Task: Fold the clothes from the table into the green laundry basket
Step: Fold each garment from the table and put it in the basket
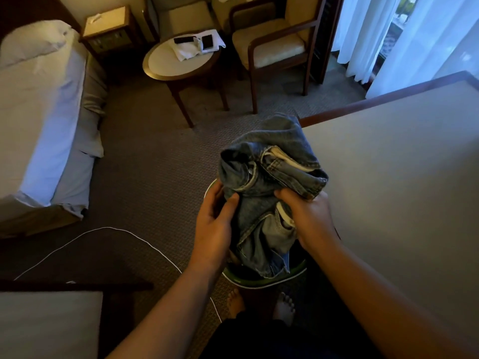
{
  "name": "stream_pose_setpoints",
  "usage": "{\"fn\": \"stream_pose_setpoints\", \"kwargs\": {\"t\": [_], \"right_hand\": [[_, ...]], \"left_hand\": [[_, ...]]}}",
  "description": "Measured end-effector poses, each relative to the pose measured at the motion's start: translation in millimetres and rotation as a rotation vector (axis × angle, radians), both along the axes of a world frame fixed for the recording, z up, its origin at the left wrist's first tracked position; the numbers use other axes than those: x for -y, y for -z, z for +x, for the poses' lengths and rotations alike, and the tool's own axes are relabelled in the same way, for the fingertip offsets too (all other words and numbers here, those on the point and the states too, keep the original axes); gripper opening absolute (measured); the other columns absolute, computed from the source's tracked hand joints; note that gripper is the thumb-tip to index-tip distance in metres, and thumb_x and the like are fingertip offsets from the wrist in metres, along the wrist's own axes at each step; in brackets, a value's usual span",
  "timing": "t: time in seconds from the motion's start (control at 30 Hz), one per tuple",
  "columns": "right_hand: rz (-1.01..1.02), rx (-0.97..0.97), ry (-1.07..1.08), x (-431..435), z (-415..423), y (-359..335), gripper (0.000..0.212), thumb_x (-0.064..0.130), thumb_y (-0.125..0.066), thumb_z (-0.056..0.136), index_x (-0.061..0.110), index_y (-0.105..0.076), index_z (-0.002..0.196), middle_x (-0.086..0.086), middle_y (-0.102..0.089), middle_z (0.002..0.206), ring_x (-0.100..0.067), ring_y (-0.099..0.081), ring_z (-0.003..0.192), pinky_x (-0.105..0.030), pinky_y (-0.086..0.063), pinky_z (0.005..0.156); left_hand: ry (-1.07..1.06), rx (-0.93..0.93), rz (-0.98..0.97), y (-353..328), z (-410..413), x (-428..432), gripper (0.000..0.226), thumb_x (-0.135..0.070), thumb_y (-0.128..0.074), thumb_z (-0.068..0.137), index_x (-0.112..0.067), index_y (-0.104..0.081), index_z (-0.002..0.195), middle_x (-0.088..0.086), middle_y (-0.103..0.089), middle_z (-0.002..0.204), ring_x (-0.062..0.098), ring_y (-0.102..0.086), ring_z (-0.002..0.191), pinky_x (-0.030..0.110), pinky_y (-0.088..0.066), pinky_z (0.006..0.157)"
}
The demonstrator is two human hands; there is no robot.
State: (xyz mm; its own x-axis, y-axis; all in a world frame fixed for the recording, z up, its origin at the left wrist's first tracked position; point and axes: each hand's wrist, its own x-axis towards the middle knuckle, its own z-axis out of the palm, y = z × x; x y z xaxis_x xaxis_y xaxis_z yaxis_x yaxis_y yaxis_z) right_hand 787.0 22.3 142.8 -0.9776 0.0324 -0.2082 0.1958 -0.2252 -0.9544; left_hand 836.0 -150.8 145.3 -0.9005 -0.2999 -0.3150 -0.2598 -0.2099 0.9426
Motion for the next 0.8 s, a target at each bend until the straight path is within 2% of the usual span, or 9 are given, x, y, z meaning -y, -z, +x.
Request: {"fn": "stream_pose_setpoints", "kwargs": {"t": [0.1,0.17,0.27,0.33,0.4,0.5,0.63,0.7,0.8], "right_hand": [[0.025,0.049,-0.026,0,-4,7,0.023,0.011,-0.077,0.086,0.031,-0.080,0.099,-0.008,-0.079,0.102,-0.040,-0.070,0.102,-0.059,-0.055,0.089],[0.133,0.110,-0.126,0,-7,26,0.023,0.028,-0.079,0.087,0.037,-0.075,0.108,-0.004,-0.077,0.112,-0.032,-0.070,0.109,-0.059,-0.054,0.097],[0.439,0.301,-0.374,-10,-3,62,0.066,0.052,-0.071,0.090,0.037,-0.044,0.147,-0.001,-0.055,0.147,-0.020,-0.054,0.132,-0.044,-0.045,0.113],[0.590,0.409,-0.529,-19,11,84,0.084,0.051,-0.064,0.095,0.028,-0.017,0.162,-0.007,-0.033,0.163,-0.025,-0.045,0.141,-0.043,-0.044,0.112],[0.639,0.444,-0.592,-26,30,100,0.081,0.045,-0.060,0.100,0.027,-0.013,0.164,-0.010,-0.033,0.164,-0.022,-0.051,0.130,-0.035,-0.050,0.099],[0.577,0.543,-0.514,-31,52,129,0.073,0.037,-0.058,0.102,0.023,-0.020,0.163,-0.009,-0.038,0.161,-0.023,-0.049,0.137,-0.036,-0.046,0.106],[0.566,0.612,-0.414,-31,60,164,0.075,0.042,-0.059,0.101,0.019,-0.021,0.162,-0.007,-0.035,0.163,-0.025,-0.038,0.147,-0.037,-0.038,0.114],[0.520,0.663,-0.364,-28,57,182,0.079,0.047,-0.061,0.098,0.022,-0.021,0.162,-0.005,-0.038,0.161,-0.026,-0.041,0.146,-0.038,-0.042,0.109],[0.498,0.694,-0.242,-37,54,262,0.112,0.086,-0.062,0.072,0.042,-0.008,0.159,0.000,-0.030,0.164,-0.032,-0.035,0.149,-0.047,-0.043,0.110]], "left_hand": [[0.056,-0.031,-0.129,-2,1,1,0.045,-0.025,-0.063,0.103,-0.039,-0.053,0.145,-0.025,-0.067,0.129,0.000,-0.065,0.121,0.033,-0.054,0.102],[0.142,0.052,-0.270,9,2,4,0.056,-0.034,-0.063,0.103,-0.043,-0.041,0.153,-0.027,-0.060,0.138,-0.005,-0.059,0.125,0.033,-0.051,0.107],[0.268,0.215,-0.387,31,2,13,0.073,-0.049,-0.064,0.096,-0.055,-0.025,0.157,-0.013,-0.043,0.161,0.013,-0.044,0.146,0.049,-0.041,0.119],[0.326,0.300,-0.346,43,5,15,0.078,-0.029,-0.063,0.101,-0.048,-0.018,0.161,-0.006,-0.031,0.168,0.018,-0.035,0.152,0.047,-0.036,0.121],[0.395,0.377,-0.331,50,11,13,0.075,-0.009,-0.055,0.104,-0.035,-0.019,0.165,0.000,-0.028,0.170,0.022,-0.036,0.152,0.043,-0.037,0.120],[0.500,0.477,-0.354,65,17,4,0.071,-0.004,-0.053,0.104,-0.031,-0.026,0.164,0.005,-0.033,0.168,0.020,-0.046,0.144,0.035,-0.040,0.114],[0.563,0.534,-0.371,85,11,-8,0.067,-0.007,-0.053,0.102,-0.031,-0.033,0.161,0.001,-0.042,0.163,0.001,-0.061,0.099,0.032,-0.050,0.097],[0.627,0.554,-0.414,91,5,-12,0.066,-0.009,-0.053,0.102,-0.032,-0.034,0.161,-0.001,-0.043,0.162,0.006,-0.060,0.111,0.032,-0.051,0.098],[0.714,0.571,-0.465,103,-6,-15,0.066,-0.011,-0.055,0.101,-0.033,-0.036,0.160,-0.002,-0.047,0.158,0.016,-0.057,0.127,0.035,-0.050,0.106]]}}
